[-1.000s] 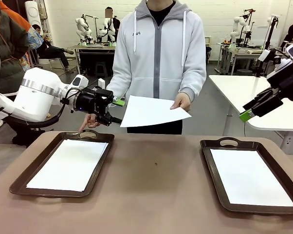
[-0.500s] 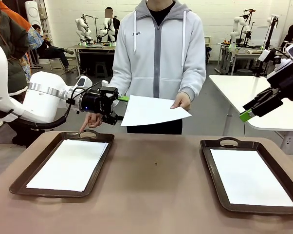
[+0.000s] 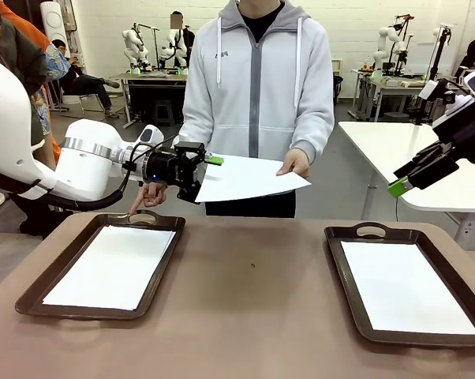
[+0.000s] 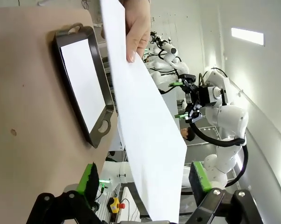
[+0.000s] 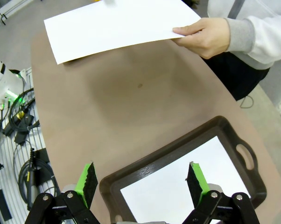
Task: Sort the A4 documents.
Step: Receive the A4 Paper.
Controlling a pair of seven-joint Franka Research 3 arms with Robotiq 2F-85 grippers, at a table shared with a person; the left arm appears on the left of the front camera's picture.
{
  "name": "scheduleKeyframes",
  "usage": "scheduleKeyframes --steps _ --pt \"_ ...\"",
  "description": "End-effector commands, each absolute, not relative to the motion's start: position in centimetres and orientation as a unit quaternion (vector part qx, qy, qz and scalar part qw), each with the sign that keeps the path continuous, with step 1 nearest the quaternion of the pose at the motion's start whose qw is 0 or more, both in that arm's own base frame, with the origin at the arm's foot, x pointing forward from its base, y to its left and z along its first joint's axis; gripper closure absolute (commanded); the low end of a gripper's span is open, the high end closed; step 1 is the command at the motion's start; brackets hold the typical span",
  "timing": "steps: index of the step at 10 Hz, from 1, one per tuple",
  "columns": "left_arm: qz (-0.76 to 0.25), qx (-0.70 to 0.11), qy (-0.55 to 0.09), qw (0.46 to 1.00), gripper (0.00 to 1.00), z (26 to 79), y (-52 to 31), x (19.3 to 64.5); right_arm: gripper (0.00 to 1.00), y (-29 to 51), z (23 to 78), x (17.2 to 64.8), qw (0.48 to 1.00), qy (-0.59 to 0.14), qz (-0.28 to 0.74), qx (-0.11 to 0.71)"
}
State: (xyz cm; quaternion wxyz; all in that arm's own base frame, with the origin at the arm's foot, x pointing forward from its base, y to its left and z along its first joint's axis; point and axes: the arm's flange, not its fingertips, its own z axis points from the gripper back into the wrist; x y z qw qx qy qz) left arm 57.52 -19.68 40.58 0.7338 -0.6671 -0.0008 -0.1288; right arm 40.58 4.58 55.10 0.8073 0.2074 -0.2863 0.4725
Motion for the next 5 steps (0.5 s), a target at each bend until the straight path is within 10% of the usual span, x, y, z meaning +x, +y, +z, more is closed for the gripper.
scheduleKeyframes --steps 1,5 --pt "-0.109 -0.684 0.004 0.721 0.0 40.8 -19.5 58.4 0.0 4.7 55.1 40.6 0.81 -0.284 0.473 0.201" --pt "-0.109 -0.681 -0.005 0.724 0.19 40.7 -18.1 58.0 0.0 4.7 55.1 40.6 0.81 -0.284 0.473 0.201"
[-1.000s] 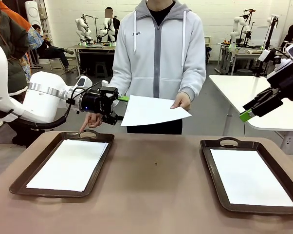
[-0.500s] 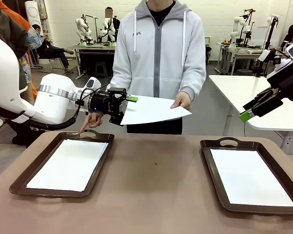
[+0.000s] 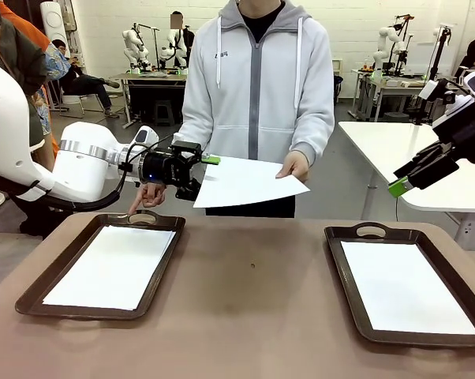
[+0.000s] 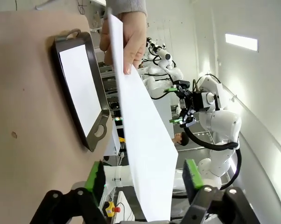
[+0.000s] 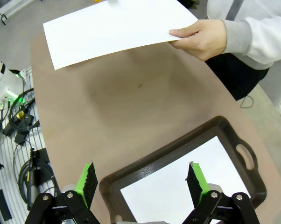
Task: Sort the A4 documents.
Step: Receive the A4 Paper.
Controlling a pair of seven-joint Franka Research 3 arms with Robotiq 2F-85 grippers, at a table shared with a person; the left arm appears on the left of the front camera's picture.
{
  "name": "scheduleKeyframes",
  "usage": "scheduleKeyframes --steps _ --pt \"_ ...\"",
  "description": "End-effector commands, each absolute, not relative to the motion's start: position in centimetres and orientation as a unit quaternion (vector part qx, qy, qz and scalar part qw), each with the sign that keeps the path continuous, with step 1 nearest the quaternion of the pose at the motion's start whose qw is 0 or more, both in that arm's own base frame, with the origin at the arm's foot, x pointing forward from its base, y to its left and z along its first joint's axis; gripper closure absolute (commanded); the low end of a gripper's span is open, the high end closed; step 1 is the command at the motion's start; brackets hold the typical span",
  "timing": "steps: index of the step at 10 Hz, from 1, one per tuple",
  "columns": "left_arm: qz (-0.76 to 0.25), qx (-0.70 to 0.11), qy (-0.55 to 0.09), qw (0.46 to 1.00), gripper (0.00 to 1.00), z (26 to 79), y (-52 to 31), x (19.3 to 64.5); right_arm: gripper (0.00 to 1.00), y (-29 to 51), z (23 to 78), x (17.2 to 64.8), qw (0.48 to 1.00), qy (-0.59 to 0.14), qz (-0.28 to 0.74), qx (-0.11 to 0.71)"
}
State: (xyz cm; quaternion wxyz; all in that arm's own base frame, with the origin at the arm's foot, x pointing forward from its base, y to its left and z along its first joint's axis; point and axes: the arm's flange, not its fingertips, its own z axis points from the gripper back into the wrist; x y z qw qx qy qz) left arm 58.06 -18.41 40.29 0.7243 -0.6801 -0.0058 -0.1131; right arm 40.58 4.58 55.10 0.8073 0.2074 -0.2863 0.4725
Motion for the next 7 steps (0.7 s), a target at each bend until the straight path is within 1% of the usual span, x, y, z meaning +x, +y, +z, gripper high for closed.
scheduleKeyframes --steps 1,2,3,4,5,6,7 --pt "-0.104 -0.676 -0.005 0.729 0.37 40.7 -17.9 57.9 0.0 4.7 55.1 40.6 0.81 -0.284 0.473 0.201" --pt "-0.099 -0.671 -0.003 0.735 0.24 40.6 -17.6 57.7 0.0 4.7 55.1 40.6 0.81 -0.284 0.473 0.201" --pt "-0.097 -0.671 -0.001 0.735 0.56 40.4 -17.5 57.5 0.0 4.7 55.1 40.6 0.81 -0.284 0.473 0.201" --pt "-0.092 -0.673 0.003 0.734 0.43 40.1 -17.4 57.4 0.0 4.7 55.1 40.6 0.81 -0.284 0.473 0.201" --pt "-0.091 -0.673 0.006 0.734 0.75 40.0 -17.4 57.2 0.0 4.7 55.1 40.6 0.81 -0.284 0.473 0.201" --pt "-0.091 -0.673 0.01 0.734 0.62 39.8 -17.5 57.1 0.0 4.7 55.1 40.6 0.81 -0.284 0.473 0.201" --pt "-0.092 -0.673 0.015 0.734 0.94 39.6 -17.7 56.8 0.0 4.7 55.1 40.6 0.81 -0.284 0.473 0.201"
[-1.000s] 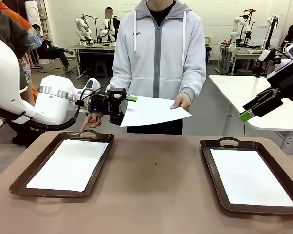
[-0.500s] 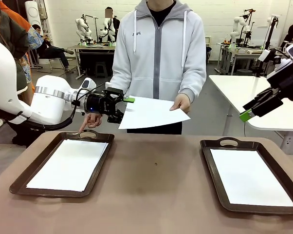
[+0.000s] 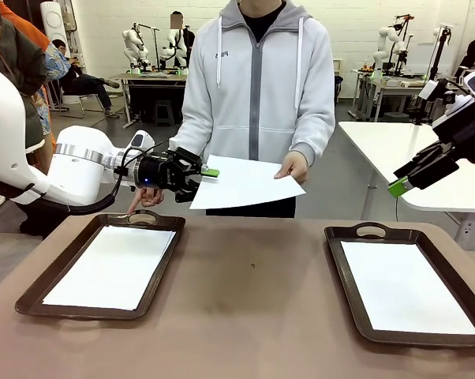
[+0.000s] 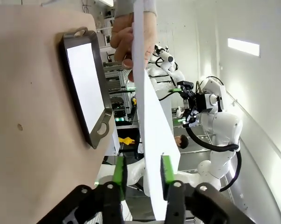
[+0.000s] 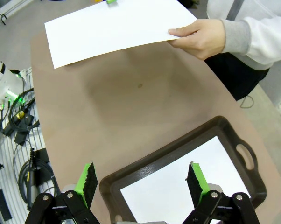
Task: Sort the A4 documents.
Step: Receive the A4 Paper.
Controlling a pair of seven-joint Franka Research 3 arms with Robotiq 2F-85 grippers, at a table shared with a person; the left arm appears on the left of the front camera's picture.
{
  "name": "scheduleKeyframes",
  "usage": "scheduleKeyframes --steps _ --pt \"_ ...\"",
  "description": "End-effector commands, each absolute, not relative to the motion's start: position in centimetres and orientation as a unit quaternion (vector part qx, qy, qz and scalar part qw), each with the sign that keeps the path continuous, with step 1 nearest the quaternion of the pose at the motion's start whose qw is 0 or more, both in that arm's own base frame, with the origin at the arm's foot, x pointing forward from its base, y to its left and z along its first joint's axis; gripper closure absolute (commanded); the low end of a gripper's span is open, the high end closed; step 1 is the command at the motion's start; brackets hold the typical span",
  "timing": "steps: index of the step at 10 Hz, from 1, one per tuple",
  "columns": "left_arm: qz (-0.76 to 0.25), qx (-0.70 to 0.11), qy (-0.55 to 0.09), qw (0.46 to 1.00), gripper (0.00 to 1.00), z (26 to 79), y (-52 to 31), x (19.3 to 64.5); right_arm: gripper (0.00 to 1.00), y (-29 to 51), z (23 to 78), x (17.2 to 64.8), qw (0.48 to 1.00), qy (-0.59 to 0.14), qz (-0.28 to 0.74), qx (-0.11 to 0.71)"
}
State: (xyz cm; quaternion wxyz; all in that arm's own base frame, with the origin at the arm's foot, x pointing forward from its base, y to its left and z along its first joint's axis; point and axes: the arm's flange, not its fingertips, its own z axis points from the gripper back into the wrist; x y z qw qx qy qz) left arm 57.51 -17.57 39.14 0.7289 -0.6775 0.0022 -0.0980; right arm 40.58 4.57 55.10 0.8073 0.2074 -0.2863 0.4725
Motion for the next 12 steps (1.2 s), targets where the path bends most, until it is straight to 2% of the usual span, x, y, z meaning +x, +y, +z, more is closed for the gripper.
scheduleKeyframes --steps 1,2,12 --pt "-0.092 -0.672 0.018 0.734 0.81 39.37 -17.79 56.69 0.0 4.66 55.06 40.55 0.81 -0.284 0.473 0.201" --pt "-0.091 -0.673 0.017 0.734 1.0 39.3 -17.72 56.63 0.0 4.66 55.06 40.55 0.81 -0.284 0.473 0.201" --pt "-0.097 -0.677 0.004 0.73 1.0 39.28 -17.46 56.86 0.0 4.66 55.06 40.55 0.81 -0.284 0.473 0.201"
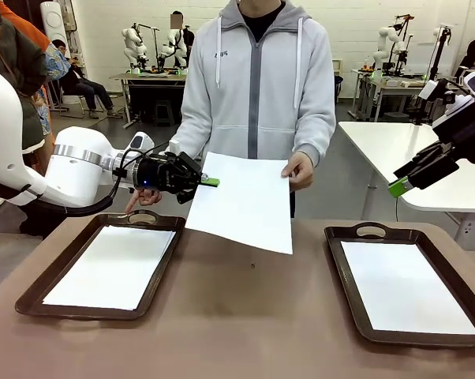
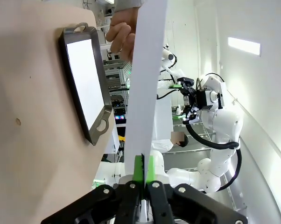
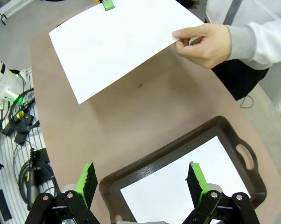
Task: Sort the A4 documents.
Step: Receive the A4 Paper, then place the A4 Paper in the designated Handle tray.
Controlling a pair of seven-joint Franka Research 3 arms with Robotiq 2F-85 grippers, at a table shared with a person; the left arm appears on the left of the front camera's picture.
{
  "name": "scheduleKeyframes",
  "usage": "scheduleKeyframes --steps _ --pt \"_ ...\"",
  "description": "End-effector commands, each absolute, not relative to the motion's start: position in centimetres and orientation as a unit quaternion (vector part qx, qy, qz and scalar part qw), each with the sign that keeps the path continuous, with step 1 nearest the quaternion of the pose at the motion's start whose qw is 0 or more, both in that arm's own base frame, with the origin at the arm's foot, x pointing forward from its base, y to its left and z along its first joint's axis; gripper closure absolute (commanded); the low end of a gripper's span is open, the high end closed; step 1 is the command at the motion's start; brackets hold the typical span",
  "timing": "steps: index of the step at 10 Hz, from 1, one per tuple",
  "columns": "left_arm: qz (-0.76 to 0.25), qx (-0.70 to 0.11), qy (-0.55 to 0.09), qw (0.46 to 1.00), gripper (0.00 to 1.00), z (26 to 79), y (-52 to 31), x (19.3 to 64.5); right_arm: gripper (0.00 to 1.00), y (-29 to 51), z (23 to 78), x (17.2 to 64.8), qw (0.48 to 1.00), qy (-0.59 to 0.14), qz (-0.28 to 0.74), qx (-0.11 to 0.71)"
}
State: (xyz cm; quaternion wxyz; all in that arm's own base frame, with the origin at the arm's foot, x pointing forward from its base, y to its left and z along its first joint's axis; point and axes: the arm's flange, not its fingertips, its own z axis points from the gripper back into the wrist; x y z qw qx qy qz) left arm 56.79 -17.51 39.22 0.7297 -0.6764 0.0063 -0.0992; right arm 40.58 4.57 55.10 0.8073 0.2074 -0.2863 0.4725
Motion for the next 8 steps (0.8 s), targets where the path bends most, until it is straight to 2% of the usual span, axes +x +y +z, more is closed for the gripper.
scheduleKeyframes --steps 1,8 --pt "-0.097 -0.677 0.004 0.73 1.0 39.28 -17.46 56.86 0.0 4.66 55.06 40.55 0.81 -0.284 0.473 0.201" --pt "-0.097 -0.677 0.004 0.73 1.0 39.28 -17.46 56.86 0.0 4.66 55.06 40.55 0.81 -0.284 0.473 0.201"
